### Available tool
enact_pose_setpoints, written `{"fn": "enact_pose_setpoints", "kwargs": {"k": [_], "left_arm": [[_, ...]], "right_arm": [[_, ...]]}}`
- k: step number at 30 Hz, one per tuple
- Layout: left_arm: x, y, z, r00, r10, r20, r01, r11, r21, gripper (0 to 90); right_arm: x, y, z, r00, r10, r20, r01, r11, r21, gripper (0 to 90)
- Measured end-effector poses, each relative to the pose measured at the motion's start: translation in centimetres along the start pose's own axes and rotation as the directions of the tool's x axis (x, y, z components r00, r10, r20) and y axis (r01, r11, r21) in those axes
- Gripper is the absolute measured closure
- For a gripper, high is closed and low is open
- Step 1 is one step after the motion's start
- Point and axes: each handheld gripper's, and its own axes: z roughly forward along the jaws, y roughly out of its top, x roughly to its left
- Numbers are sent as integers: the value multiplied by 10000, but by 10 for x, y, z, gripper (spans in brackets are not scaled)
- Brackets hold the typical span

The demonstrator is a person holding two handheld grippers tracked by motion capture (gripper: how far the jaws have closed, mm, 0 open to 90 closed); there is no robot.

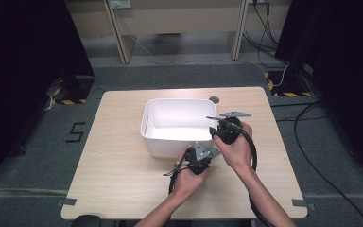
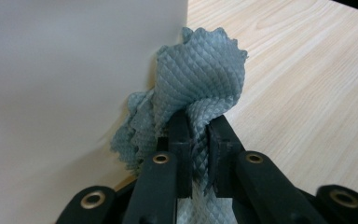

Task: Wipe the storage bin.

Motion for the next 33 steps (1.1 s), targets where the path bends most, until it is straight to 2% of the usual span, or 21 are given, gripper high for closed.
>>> {"fn": "enact_pose_setpoints", "kwargs": {"k": [20, 33], "left_arm": [[-4, 32, -26, 9998, 207, 80, -200, 9965, -812, 821], [-3, 33, -33, 9986, 523, 10, -520, 9953, -819, 820]], "right_arm": [[0, 0, 0, 10000, 10, 7, -10, 10000, -28, 670], [-1, 0, 0, 10000, 3, -13, -3, 10000, 10, 664]]}}
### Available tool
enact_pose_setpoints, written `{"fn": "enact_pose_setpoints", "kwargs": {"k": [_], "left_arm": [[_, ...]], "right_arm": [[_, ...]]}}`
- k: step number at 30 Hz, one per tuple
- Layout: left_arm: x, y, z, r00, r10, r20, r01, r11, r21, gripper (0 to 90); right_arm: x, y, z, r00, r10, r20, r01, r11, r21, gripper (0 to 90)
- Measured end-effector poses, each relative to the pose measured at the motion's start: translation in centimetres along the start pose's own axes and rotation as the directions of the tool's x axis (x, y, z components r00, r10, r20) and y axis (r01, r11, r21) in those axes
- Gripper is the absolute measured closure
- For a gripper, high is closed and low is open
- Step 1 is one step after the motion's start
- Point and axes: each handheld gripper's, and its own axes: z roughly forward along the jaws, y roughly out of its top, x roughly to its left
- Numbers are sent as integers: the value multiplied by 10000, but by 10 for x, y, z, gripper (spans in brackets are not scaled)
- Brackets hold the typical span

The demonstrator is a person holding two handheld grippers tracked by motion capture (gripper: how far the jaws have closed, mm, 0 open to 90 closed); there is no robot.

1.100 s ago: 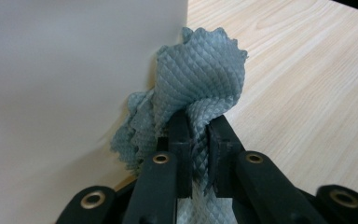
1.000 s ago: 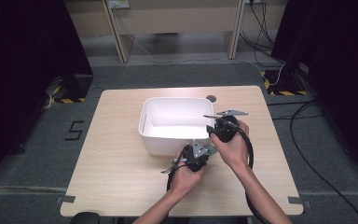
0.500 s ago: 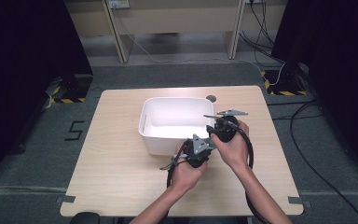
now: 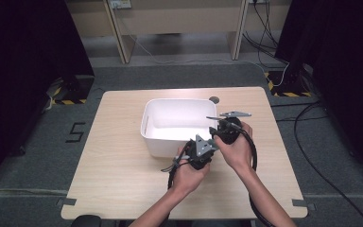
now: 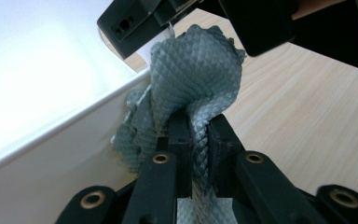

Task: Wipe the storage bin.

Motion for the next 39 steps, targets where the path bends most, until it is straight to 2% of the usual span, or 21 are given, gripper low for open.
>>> {"fn": "enact_pose_setpoints", "kwargs": {"k": [4, 9, 13, 17, 22, 25, 26, 27, 29, 33, 35, 37, 39], "left_arm": [[2, -9, -13, 10000, 41, 82, -42, 10000, 79, 820], [14, -33, -36, 10000, 81, 33, -82, 9995, 307, 820], [38, -51, -64, 9986, -314, -422, 320, 9994, 143, 820], [62, -65, -95, 9917, -747, -1046, 733, 9972, -166, 820], [92, -83, -131, 9747, -1156, -1911, 1083, 9930, -481, 820], [113, -94, -153, 9543, -1516, -2577, 1384, 9880, -687, 820], [118, -96, -157, 9492, -1590, -2716, 1448, 9869, -716, 820], [126, -99, -163, 9400, -1660, -2981, 1518, 9859, -704, 820], [137, -103, -170, 9266, -1747, -3329, 1622, 9846, -654, 820], [155, -108, -176, 9024, -1984, -3825, 1841, 9801, -741, 820], [164, -109, -175, 8928, -2120, -3974, 1979, 9772, -768, 819], [172, -109, -171, 8916, -2221, -3946, 2090, 9749, -765, 820], [175, -106, -166, 8951, -2189, -3884, 2096, 9755, -668, 819]], "right_arm": [[-1, 2, 1, 10000, 0, 32, 0, 10000, 8, 651], [-1, 7, 1, 9995, 175, 256, -170, 9997, -168, 597], [-2, 13, 2, 9989, 182, 429, -178, 9998, -106, 579], [-3, 12, 9, 9986, 235, 479, -242, 9996, 143, 577], [-4, 10, 12, 9986, 167, 500, -179, 9995, 246, 618], [-5, 11, 11, 9988, 162, 471, -181, 9990, 398, 655], [-6, 11, 11, 9991, 173, 388, -190, 9988, 443, 662], [-6, 11, 11, 9992, 181, 356, -198, 9987, 473, 671], [-5, 11, 11, 9995, 165, 260, -179, 9982, 564, 699], [-4, 12, 11, 9993, 8, 387, -32, 9979, 641, 722], [-5, 12, 10, 9983, -183, 546, 144, 9973, 718, 750], [-9, 13, 8, 9972, -393, 642, 339, 9960, 831, 788], [-14, 13, 6, 9973, -524, 521, 472, 9943, 957, 832]]}}
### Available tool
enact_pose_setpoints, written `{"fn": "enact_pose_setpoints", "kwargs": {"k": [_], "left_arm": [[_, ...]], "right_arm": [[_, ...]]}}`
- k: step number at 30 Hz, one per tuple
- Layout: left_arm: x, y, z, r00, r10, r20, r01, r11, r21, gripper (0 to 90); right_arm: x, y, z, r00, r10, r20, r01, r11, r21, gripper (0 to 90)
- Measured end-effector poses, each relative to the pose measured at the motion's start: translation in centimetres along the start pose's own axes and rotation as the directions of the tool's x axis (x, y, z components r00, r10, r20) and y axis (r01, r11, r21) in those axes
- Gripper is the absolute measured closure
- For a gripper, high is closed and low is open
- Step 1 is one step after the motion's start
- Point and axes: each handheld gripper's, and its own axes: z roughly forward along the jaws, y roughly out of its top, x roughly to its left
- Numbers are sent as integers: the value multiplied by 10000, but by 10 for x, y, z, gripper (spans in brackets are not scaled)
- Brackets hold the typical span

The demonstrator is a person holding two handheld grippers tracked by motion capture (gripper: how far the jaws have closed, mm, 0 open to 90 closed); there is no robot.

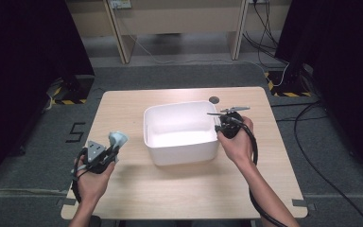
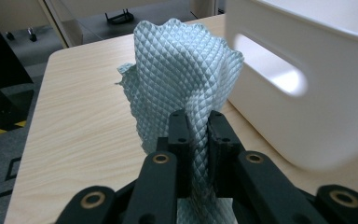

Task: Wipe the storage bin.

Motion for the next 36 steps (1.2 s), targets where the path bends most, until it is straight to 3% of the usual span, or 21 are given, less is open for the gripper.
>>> {"fn": "enact_pose_setpoints", "kwargs": {"k": [4, 7, 10, 14, 18, 22, 27, 31, 36], "left_arm": [[-6, 9, 13, 9997, 115, 207, -115, 9999, -3, 819], [-10, 17, 26, 9992, 213, 345, -213, 9998, 0, 819], [-11, 25, 40, 9987, 257, 440, -257, 9997, -8, 819], [-10, 30, 50, 9983, 227, 540, -224, 9997, -57, 820], [-12, 33, 53, 9967, 255, 769, -252, 9997, -49, 820], [-14, 33, 56, 9942, 449, 981, -445, 9990, -67, 820], [-17, 34, 57, 9900, 668, 1243, -662, 9978, -88, 820], [-19, 33, 57, 9846, 939, 1475, -938, 9956, -72, 820], [-24, 33, 54, 9804, 1088, 1642, -1066, 9941, -224, 820]], "right_arm": [[-6, -1, -3, 9996, -277, -19, 277, 9996, 47, 859], [-7, -3, -9, 9990, -436, -58, 435, 9989, -168, 761], [-3, -5, -28, 9974, -704, -155, 692, 9953, -673, 735], [-12, -9, -52, 9989, -408, -217, 383, 9938, -1041, 786], [-24, -22, -59, 9995, -172, -259, 157, 9982, -571, 854], [-25, -39, -56, 9987, -154, -491, 155, 9999, 1, 896], [-19, -51, -52, 9966, -16, -823, 52, 9991, 424, 900], [-10, -52, -48, 9938, -26, -1107, 74, 9990, 432, 900], [0, -48, -41, 9934, -121, -1136, 171, 9989, 429, 900]]}}
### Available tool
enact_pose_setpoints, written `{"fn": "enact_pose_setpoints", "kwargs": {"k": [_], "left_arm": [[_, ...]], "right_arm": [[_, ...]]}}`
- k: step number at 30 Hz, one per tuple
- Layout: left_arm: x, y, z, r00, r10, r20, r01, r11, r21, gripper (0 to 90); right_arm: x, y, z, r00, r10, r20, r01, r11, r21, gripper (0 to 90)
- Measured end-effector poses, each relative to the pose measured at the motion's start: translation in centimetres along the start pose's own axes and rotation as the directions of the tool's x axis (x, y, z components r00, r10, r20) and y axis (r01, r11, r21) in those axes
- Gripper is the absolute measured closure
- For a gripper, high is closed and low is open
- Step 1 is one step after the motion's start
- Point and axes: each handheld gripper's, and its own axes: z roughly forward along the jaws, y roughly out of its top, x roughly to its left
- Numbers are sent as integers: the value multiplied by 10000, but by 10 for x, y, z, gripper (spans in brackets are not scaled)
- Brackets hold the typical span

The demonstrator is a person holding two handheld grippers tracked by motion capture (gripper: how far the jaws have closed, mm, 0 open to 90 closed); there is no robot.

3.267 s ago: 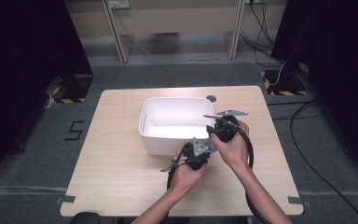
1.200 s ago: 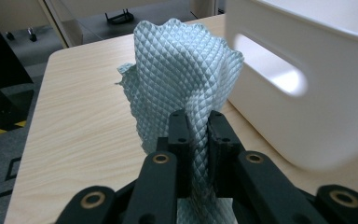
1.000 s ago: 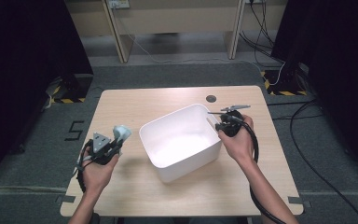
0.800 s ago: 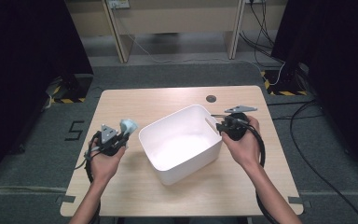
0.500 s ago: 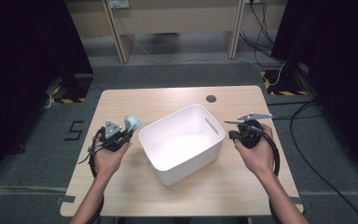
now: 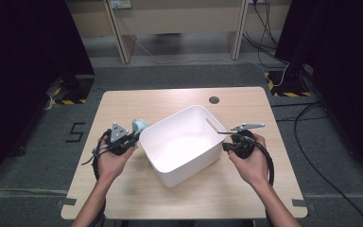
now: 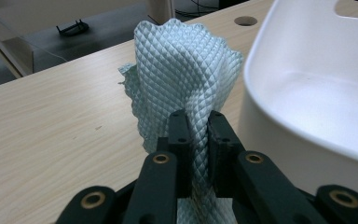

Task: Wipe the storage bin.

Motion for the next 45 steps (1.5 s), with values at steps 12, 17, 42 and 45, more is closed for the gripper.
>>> {"fn": "enact_pose_setpoints", "kwargs": {"k": [12, 17, 42, 45], "left_arm": [[-10, 1, -2, 9996, 241, 139, -239, 9996, -126, 820], [-27, 2, -1, 9981, 480, 389, -473, 9987, -181, 821], [-66, 9, 7, 9950, 885, 473, -873, 9958, -262, 818], [-67, 7, 5, 9955, 800, 513, -786, 9965, -297, 818]], "right_arm": [[20, 27, 35, 9996, -266, -10, 266, 9990, -346, 885], [25, 33, 46, 9989, -360, 312, 373, 9985, -404, 888], [-2, 43, 21, 9961, 404, 781, -320, 9939, -1055, 723], [-1, 47, 16, 9952, 614, 767, -507, 9895, -1352, 708]]}}
